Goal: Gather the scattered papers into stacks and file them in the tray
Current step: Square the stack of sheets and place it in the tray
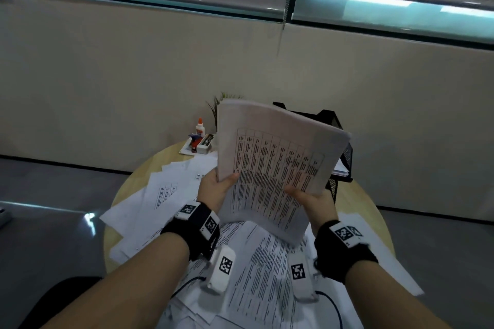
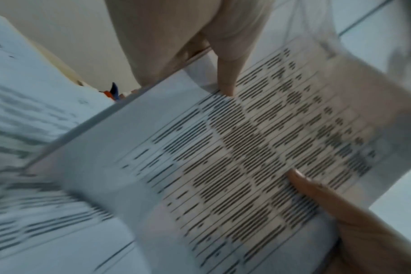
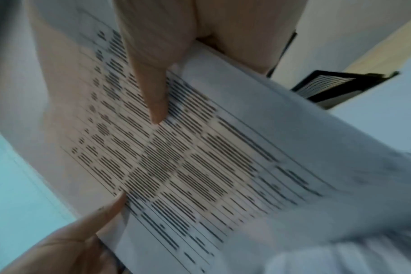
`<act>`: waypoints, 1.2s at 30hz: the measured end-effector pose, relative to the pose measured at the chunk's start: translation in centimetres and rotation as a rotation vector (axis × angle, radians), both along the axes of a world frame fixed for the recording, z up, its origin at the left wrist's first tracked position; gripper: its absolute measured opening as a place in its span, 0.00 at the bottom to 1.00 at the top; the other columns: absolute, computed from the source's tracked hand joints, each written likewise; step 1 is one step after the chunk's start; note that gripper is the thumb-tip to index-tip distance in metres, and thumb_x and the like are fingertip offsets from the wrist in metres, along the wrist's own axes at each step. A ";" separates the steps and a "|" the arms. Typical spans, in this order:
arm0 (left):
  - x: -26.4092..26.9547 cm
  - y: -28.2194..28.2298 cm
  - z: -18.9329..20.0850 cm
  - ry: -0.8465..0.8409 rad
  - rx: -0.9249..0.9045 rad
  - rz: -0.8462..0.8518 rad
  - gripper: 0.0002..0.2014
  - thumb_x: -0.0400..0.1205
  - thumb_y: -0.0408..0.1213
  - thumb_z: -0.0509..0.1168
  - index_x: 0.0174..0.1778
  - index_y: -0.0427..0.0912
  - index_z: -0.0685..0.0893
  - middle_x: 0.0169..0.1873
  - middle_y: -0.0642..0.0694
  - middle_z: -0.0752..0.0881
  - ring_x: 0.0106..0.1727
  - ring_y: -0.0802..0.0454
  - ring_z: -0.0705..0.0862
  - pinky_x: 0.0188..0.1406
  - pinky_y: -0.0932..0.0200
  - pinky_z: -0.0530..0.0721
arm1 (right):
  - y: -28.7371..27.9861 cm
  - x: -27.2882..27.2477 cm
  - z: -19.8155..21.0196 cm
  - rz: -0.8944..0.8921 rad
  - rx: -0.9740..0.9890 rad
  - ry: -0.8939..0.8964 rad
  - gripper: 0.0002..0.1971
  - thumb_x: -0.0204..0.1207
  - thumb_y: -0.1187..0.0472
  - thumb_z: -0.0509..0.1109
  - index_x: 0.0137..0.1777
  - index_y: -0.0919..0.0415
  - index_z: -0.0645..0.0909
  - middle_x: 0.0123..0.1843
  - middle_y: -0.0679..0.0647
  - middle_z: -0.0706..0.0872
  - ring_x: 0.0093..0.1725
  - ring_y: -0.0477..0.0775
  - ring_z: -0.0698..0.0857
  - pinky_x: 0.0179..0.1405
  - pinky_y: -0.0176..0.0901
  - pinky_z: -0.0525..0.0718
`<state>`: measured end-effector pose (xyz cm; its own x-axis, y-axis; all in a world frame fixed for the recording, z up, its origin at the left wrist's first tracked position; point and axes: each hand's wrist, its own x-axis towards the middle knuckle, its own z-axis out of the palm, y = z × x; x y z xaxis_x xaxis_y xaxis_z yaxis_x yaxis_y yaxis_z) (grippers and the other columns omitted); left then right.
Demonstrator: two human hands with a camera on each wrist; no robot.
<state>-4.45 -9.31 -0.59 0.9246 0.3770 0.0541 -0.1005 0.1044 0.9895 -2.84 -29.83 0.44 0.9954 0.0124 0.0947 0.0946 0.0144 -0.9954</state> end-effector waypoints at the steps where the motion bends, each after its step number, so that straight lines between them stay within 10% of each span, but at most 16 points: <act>1: 0.0 -0.1 -0.7 0.041 0.009 -0.008 0.16 0.79 0.30 0.68 0.63 0.33 0.81 0.52 0.38 0.86 0.57 0.40 0.85 0.58 0.50 0.83 | 0.0 -0.1 -0.6 -0.009 -0.013 0.025 0.12 0.68 0.66 0.79 0.44 0.48 0.86 0.45 0.43 0.90 0.50 0.48 0.88 0.56 0.49 0.83; 13: -1.0 1.8 -1.4 0.259 0.402 -0.190 0.17 0.80 0.33 0.68 0.64 0.33 0.79 0.60 0.37 0.84 0.62 0.40 0.82 0.63 0.50 0.79 | 0.1 -1.4 -0.7 -0.064 -0.027 0.201 0.15 0.74 0.75 0.70 0.60 0.69 0.81 0.53 0.62 0.87 0.48 0.58 0.86 0.39 0.38 0.82; 23: -5.7 1.4 -5.1 0.580 0.555 -0.422 0.20 0.80 0.35 0.68 0.68 0.35 0.78 0.64 0.40 0.83 0.65 0.42 0.80 0.64 0.55 0.76 | -0.7 -6.5 -5.4 -0.101 -0.181 0.532 0.06 0.74 0.77 0.70 0.49 0.72 0.77 0.40 0.61 0.83 0.34 0.57 0.79 0.17 0.32 0.75; 29: -6.4 0.8 -4.4 0.601 0.645 -0.602 0.18 0.78 0.33 0.67 0.64 0.36 0.79 0.55 0.39 0.85 0.62 0.41 0.82 0.55 0.56 0.78 | -2.8 -5.1 -5.4 -0.148 -0.216 0.625 0.05 0.73 0.73 0.73 0.42 0.70 0.78 0.46 0.61 0.85 0.39 0.59 0.80 0.37 0.43 0.80; 33: -7.7 1.1 -4.2 0.645 0.421 -0.729 0.20 0.74 0.27 0.66 0.64 0.35 0.79 0.57 0.34 0.86 0.59 0.35 0.84 0.51 0.49 0.84 | -4.2 -4.0 -5.3 -0.198 -0.159 0.644 0.07 0.74 0.79 0.68 0.51 0.74 0.76 0.43 0.61 0.80 0.32 0.56 0.74 0.16 0.29 0.74; 36: -9.1 1.2 -4.6 0.734 0.098 -0.785 0.16 0.81 0.21 0.56 0.61 0.38 0.78 0.50 0.34 0.89 0.46 0.35 0.90 0.36 0.48 0.89 | -4.9 -2.6 -5.7 -0.170 -0.159 0.710 0.04 0.75 0.76 0.69 0.47 0.77 0.78 0.53 0.60 0.80 0.41 0.59 0.77 0.45 0.39 0.78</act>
<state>-13.55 -8.09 -5.22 0.7250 -0.3110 -0.6145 0.5815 -0.2017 0.7881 -5.41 -34.68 -5.28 0.8058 -0.1873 -0.5618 -0.5838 -0.0926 -0.8066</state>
